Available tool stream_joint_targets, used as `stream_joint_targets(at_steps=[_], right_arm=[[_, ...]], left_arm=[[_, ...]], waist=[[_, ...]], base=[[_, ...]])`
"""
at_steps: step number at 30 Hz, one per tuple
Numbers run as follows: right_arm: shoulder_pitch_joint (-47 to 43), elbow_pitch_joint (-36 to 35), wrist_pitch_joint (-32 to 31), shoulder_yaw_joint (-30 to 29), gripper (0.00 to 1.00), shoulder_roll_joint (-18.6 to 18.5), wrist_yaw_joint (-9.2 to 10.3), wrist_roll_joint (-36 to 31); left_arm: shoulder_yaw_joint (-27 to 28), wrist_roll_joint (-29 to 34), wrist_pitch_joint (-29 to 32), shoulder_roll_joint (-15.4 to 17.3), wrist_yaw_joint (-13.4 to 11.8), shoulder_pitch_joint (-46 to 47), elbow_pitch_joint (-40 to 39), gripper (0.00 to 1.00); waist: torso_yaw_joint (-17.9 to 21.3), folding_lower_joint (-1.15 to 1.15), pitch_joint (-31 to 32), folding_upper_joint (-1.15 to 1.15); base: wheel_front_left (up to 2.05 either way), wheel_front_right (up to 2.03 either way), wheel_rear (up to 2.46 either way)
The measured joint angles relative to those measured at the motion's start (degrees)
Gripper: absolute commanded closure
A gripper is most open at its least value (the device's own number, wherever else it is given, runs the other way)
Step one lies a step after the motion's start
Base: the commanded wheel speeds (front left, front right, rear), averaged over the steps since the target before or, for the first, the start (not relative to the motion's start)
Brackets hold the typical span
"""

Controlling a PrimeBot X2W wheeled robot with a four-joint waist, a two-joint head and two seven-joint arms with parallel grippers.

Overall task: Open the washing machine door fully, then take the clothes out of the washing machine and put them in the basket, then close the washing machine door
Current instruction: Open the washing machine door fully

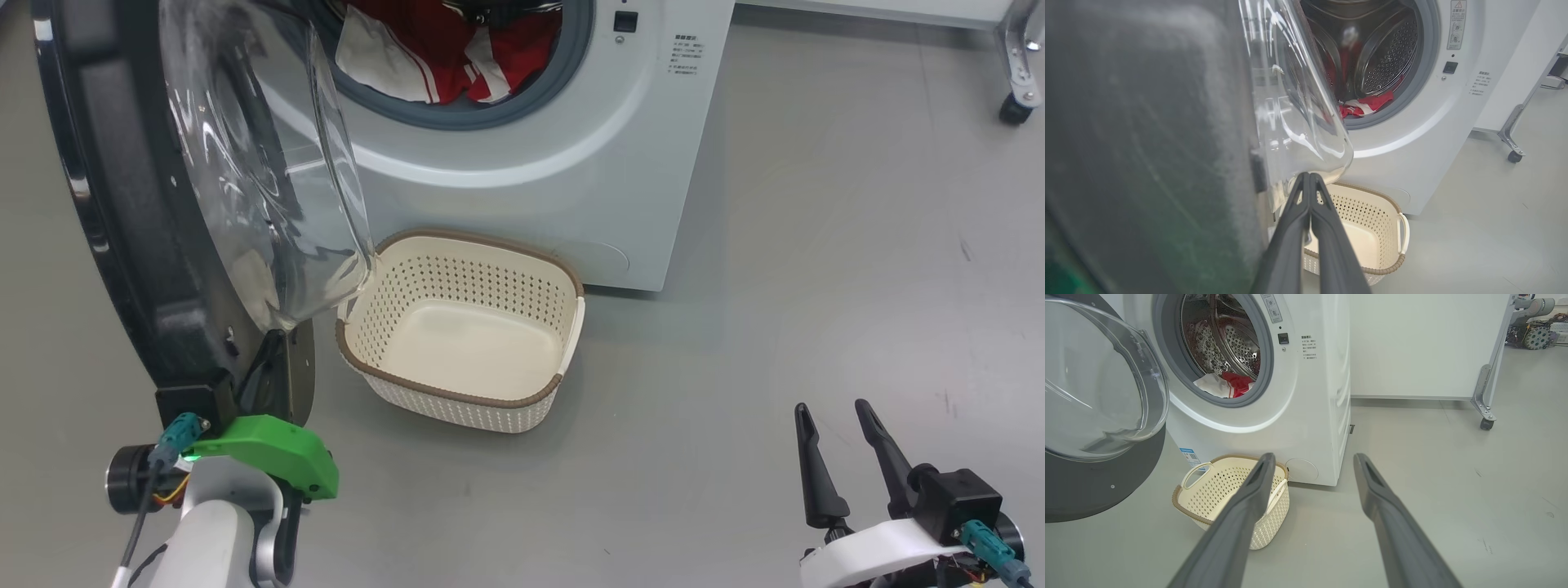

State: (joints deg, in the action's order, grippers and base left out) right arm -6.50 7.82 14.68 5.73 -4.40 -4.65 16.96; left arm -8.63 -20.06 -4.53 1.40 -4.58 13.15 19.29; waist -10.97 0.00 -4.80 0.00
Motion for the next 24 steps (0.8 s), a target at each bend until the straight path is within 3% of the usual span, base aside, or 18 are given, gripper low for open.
stream_joint_targets(at_steps=[24], right_arm=[[0.2, -1.0, 0.0, 0.9, 0.00, -2.4, -0.85, -2.0]], left_arm=[[11.5, -4.9, -3.5, 1.0, -1.2, 2.0, -1.4, 1.00]], waist=[[-3.6, 0.00, -7.6, 0.00]], base=[[0.00, 0.00, 0.00]])
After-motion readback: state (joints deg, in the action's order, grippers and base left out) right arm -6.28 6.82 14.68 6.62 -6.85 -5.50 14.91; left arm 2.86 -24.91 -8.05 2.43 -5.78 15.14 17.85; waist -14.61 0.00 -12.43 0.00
